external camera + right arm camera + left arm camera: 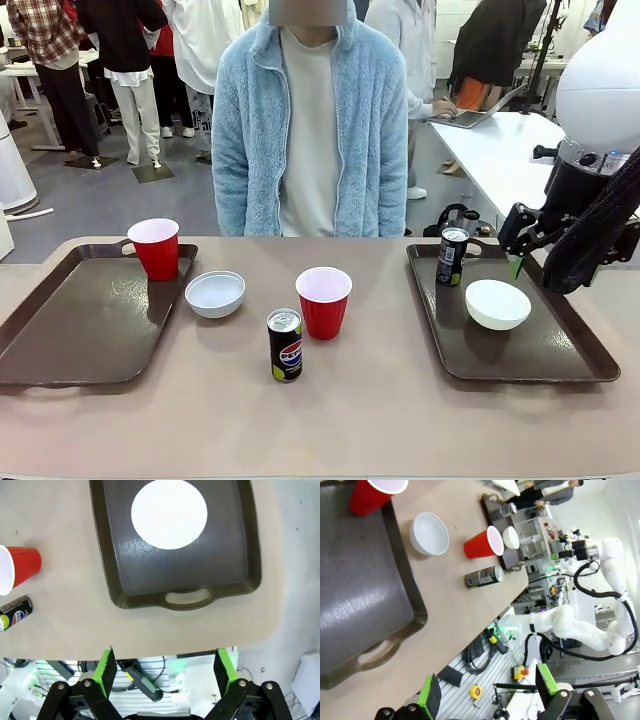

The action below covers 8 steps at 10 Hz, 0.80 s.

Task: Prepare tableware on both trays.
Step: Pick up a Picnic Bowl from the table and place it on a Handle tray.

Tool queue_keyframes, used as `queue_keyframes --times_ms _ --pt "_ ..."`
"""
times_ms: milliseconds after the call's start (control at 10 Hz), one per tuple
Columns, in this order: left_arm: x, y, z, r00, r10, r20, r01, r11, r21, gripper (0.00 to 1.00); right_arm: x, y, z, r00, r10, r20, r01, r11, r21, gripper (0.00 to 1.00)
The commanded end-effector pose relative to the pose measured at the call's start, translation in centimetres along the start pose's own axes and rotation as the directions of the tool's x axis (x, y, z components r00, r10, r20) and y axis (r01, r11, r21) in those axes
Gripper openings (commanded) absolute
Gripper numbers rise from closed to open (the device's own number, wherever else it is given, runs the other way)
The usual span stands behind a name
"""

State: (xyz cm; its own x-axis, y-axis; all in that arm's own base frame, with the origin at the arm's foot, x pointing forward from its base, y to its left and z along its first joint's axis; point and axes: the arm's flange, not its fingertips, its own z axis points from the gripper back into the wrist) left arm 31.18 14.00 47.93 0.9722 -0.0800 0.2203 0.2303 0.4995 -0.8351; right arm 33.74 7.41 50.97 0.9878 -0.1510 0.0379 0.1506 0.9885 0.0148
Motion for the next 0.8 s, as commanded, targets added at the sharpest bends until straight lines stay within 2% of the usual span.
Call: queue_keyframes --times_ms 0,600,700 --pt "0.0 -0.1 0.1 1.000 -0.007 0.002 0.007 1.000 -0.006 1.00 0.5 -0.4 -0.5 1.000 -0.015 0.003 0.015 1.000 0.003 1.00" --pt "0.0 0.0 0.0 1.000 0.000 0.000 0.000 1.000 0.000 1.00 0.5 -0.4 -0.5 1.000 -0.015 0.003 0.015 1.000 0.003 1.00" --pt "1.5 -1.9 0.7 0.997 0.067 -0.037 -0.062 0.991 0.121 1.00 0.2 -0.3 -0.2 1.000 -0.010 -0.005 0.010 1.000 0.001 1.00"
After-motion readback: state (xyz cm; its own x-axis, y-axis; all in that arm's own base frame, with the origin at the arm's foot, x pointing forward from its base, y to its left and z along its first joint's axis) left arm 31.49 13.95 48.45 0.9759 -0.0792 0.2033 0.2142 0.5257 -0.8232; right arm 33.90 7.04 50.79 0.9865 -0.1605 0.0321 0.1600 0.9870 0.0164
